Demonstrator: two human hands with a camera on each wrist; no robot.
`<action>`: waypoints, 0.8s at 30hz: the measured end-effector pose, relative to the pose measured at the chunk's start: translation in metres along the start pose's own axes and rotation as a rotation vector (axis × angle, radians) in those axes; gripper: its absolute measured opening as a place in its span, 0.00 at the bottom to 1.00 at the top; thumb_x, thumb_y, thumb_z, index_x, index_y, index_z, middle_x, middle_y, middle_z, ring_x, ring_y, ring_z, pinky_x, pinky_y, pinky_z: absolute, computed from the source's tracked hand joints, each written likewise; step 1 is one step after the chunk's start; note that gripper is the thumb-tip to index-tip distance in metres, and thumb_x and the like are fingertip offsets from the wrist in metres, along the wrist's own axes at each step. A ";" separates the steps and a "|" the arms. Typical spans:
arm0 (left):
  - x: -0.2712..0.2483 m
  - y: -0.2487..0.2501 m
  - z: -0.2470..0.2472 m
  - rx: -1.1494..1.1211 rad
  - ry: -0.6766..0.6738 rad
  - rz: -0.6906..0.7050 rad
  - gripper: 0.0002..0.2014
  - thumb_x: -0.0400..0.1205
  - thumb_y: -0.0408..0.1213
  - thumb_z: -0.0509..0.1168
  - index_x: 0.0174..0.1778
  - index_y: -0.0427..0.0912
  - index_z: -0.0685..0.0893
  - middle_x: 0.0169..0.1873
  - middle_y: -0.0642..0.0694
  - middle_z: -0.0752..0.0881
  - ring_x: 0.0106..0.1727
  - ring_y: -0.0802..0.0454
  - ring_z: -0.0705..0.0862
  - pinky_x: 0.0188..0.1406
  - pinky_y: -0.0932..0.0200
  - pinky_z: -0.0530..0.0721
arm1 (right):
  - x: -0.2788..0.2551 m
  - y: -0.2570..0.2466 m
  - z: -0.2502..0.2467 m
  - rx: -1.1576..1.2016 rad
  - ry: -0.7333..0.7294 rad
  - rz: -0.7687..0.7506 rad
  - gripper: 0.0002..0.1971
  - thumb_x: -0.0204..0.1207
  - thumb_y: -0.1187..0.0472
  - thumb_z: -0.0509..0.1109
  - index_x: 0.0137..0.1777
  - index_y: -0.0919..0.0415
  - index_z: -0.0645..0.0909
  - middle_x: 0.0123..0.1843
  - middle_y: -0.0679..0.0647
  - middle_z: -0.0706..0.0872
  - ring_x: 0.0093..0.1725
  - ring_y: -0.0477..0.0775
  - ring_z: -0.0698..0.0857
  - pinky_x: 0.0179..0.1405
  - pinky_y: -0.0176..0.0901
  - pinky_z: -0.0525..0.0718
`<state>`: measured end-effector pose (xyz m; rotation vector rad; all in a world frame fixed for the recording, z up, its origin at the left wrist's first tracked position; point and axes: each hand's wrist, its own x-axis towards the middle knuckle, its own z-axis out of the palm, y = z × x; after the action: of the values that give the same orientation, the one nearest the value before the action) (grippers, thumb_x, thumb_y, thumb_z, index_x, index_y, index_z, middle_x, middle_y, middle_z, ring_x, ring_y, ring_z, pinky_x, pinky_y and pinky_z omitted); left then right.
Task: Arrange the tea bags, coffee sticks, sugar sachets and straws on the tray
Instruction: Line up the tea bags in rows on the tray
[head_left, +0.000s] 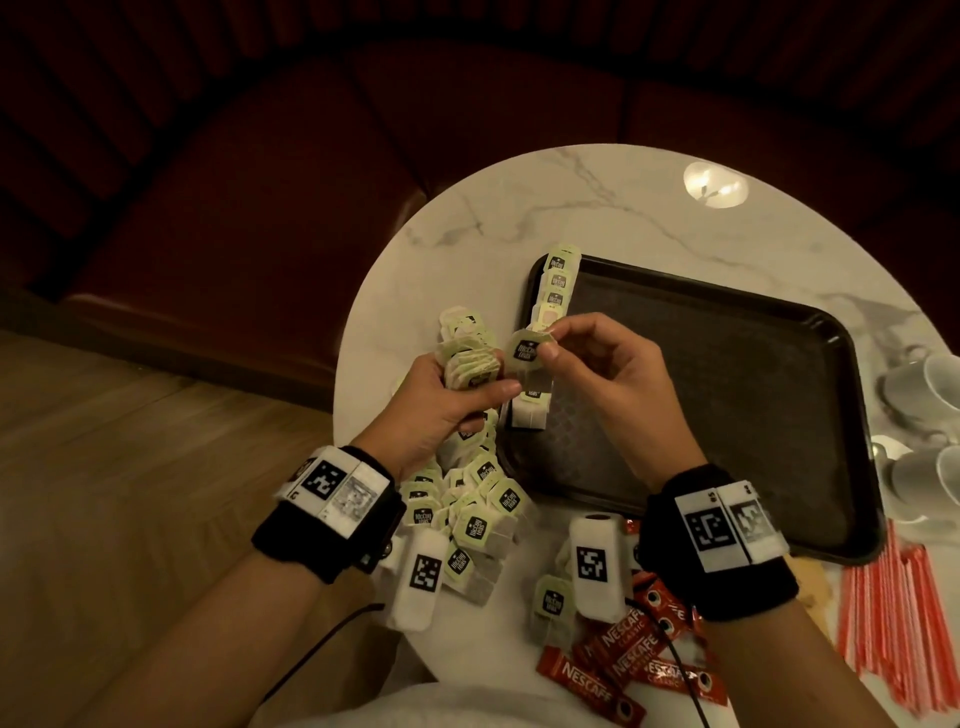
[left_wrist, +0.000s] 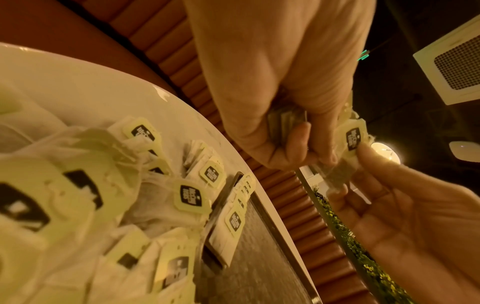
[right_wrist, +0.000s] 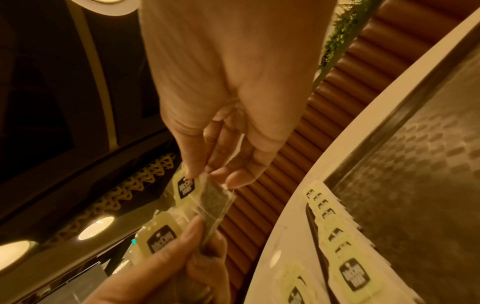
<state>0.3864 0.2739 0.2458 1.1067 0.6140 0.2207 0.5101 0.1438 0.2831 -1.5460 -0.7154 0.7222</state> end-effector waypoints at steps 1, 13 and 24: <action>-0.001 0.000 0.001 0.021 -0.002 0.001 0.10 0.75 0.24 0.72 0.51 0.36 0.83 0.35 0.48 0.85 0.32 0.58 0.78 0.23 0.66 0.73 | 0.001 -0.002 0.000 -0.014 0.001 -0.007 0.06 0.79 0.68 0.71 0.54 0.66 0.84 0.52 0.59 0.91 0.51 0.51 0.90 0.51 0.39 0.87; -0.002 -0.003 0.010 0.002 -0.027 0.030 0.12 0.73 0.23 0.73 0.48 0.41 0.86 0.34 0.48 0.86 0.27 0.60 0.77 0.22 0.67 0.71 | 0.013 -0.017 0.006 -0.183 0.062 -0.009 0.05 0.78 0.62 0.75 0.48 0.51 0.90 0.43 0.46 0.93 0.45 0.43 0.90 0.46 0.36 0.86; -0.002 -0.006 0.002 -0.017 -0.069 -0.030 0.11 0.76 0.22 0.71 0.53 0.28 0.82 0.37 0.43 0.84 0.28 0.58 0.75 0.19 0.68 0.67 | 0.005 -0.007 -0.002 -0.210 0.015 0.100 0.08 0.80 0.59 0.73 0.57 0.57 0.87 0.51 0.49 0.92 0.51 0.46 0.90 0.50 0.39 0.87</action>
<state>0.3854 0.2687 0.2415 1.0840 0.5653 0.1611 0.5148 0.1471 0.2903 -1.7874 -0.7245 0.7263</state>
